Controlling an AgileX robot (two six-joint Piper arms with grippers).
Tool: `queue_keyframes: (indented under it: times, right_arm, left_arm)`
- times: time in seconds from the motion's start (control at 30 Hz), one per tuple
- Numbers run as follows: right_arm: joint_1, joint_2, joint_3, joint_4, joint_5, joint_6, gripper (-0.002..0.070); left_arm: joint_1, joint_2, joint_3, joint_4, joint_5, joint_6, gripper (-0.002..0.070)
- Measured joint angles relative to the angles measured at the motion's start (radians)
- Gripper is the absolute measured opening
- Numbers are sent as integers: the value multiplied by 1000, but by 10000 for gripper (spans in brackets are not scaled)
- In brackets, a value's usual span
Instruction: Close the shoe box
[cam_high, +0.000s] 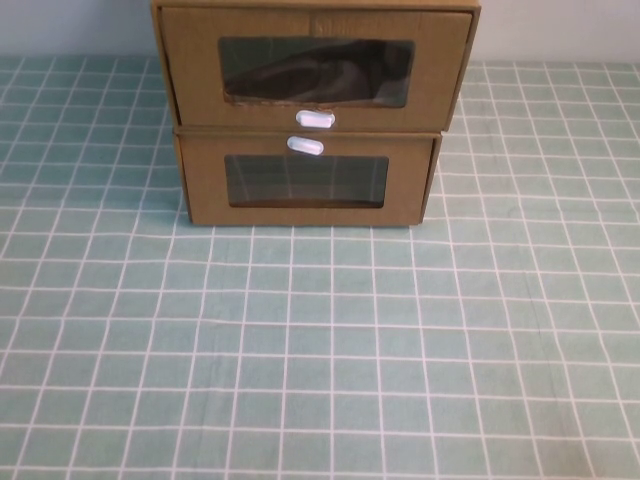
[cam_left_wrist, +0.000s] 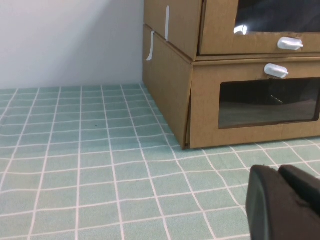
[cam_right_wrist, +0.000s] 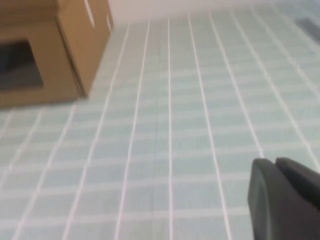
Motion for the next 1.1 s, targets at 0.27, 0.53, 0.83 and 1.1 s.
queue_keyframes:
  times: [0.27,0.53,0.83,1.1]
  right_arm:
    - [0,0,0,-6,52,0,-12]
    - [0,0,0,-6,52,0,-12]
    - [0,0,0,-6,52,0,-12]
    - [0,0,0,-6,52,0,-12]
  left_arm:
    - [0,0,0,0,0,0,-5]
    - [0,0,0,0,0,0,-5]
    - [0,0,1,14,0,0,-5]
    - [95,0,1,441,72,-334,-5]
